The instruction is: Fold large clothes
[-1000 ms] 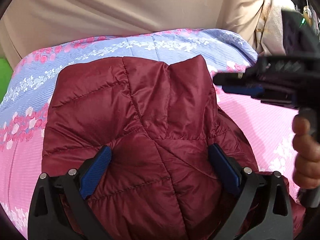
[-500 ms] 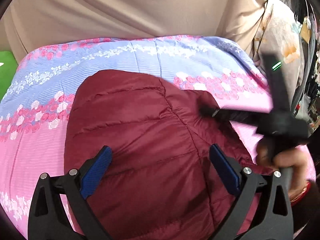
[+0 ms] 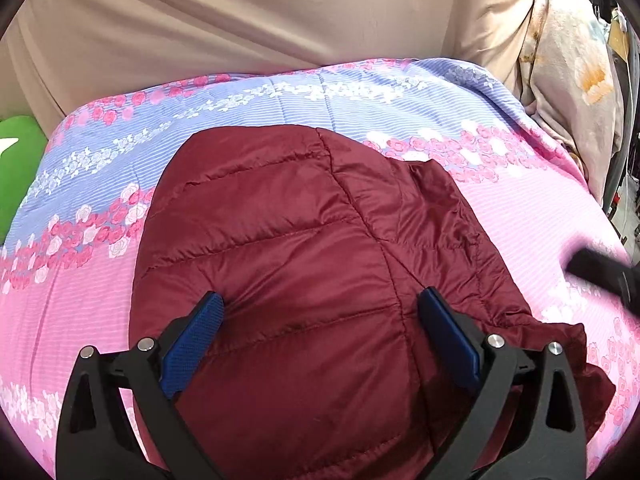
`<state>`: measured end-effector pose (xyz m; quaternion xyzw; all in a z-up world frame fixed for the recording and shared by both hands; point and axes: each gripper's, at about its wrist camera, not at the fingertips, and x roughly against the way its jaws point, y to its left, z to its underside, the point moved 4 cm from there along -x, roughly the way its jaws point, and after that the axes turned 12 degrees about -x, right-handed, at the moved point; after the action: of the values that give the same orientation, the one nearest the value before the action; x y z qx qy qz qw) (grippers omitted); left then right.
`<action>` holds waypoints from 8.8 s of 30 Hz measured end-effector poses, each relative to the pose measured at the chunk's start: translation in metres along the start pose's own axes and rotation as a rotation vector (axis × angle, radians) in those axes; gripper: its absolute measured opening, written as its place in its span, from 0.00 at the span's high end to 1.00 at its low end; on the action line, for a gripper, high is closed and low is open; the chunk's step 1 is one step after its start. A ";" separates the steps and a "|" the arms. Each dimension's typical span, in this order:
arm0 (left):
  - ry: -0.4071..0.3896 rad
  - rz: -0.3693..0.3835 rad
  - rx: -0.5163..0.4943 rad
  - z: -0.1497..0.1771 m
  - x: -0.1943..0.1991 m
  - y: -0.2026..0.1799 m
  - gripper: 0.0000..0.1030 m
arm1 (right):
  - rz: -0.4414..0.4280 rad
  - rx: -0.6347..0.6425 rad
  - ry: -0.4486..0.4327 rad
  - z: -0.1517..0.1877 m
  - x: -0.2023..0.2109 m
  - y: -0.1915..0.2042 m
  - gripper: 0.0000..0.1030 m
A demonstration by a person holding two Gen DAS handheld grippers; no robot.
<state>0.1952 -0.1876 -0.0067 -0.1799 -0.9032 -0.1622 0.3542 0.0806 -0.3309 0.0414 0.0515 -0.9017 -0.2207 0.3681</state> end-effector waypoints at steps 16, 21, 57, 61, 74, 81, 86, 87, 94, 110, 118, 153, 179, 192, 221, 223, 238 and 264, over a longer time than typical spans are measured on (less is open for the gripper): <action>0.046 0.068 0.102 0.063 0.059 0.035 0.07 | 0.151 0.012 0.076 0.060 -0.006 -0.015 0.84; 0.069 0.101 0.154 0.078 0.058 0.040 0.07 | 0.177 0.048 0.086 0.064 -0.016 -0.007 0.84; 0.098 0.214 0.200 0.086 0.053 0.047 0.07 | 0.168 -0.108 0.090 0.030 -0.065 -0.033 1.00; 0.118 0.251 0.244 0.090 0.045 0.052 0.06 | 0.112 -0.170 0.073 0.029 -0.035 -0.037 0.65; 0.167 0.323 0.339 0.088 0.016 0.063 0.04 | -0.043 -0.277 0.235 0.063 -0.049 -0.038 0.24; 0.183 0.284 0.341 0.086 0.007 0.061 0.04 | -0.040 -0.261 0.238 0.061 -0.066 -0.032 0.17; 0.182 0.253 0.328 0.087 0.003 0.059 0.04 | -0.016 -0.220 0.223 0.061 -0.070 -0.026 0.15; 0.181 0.248 0.326 0.087 0.002 0.059 0.04 | -0.012 -0.217 0.221 0.062 -0.070 -0.025 0.15; 0.191 0.241 0.321 0.086 0.000 0.058 0.04 | -0.027 -0.218 0.239 0.060 -0.080 -0.011 0.28; 0.090 0.360 0.225 0.061 0.042 0.056 0.44 | -0.136 -0.207 0.096 0.051 -0.024 0.021 0.82; -0.105 0.439 0.159 0.016 0.103 0.056 0.53 | -0.195 -0.111 -0.126 0.032 0.047 0.059 0.83; -0.158 0.060 0.340 0.084 0.044 0.269 0.21 | -0.164 -0.084 -0.047 0.018 -0.119 0.129 0.60; 0.136 -0.054 0.196 0.132 -0.014 0.217 0.51 | -0.155 -0.158 0.122 0.067 -0.164 0.082 0.93; -0.014 -0.074 0.220 0.101 0.078 0.217 0.48 | -0.079 0.013 -0.039 0.015 -0.101 0.122 0.81; 0.069 -0.036 0.233 0.071 -0.002 0.181 0.33 | 0.020 -0.217 0.057 -0.073 -0.210 0.059 0.90; 0.070 -0.041 0.232 0.070 -0.003 0.180 0.31 | 0.007 -0.158 0.150 -0.066 -0.237 0.072 0.91; 0.081 -0.100 0.201 0.071 -0.002 0.174 0.31 | -0.090 0.085 0.035 -0.009 -0.139 0.142 0.92; 0.013 -0.220 0.182 0.122 0.053 0.131 0.14 | 0.201 0.130 -0.020 0.121 -0.105 0.102 0.64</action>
<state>0.1454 -0.0097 -0.0327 -0.0457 -0.9261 -0.1187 0.3552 0.0808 -0.1692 -0.0580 -0.0174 -0.9185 -0.1241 0.3751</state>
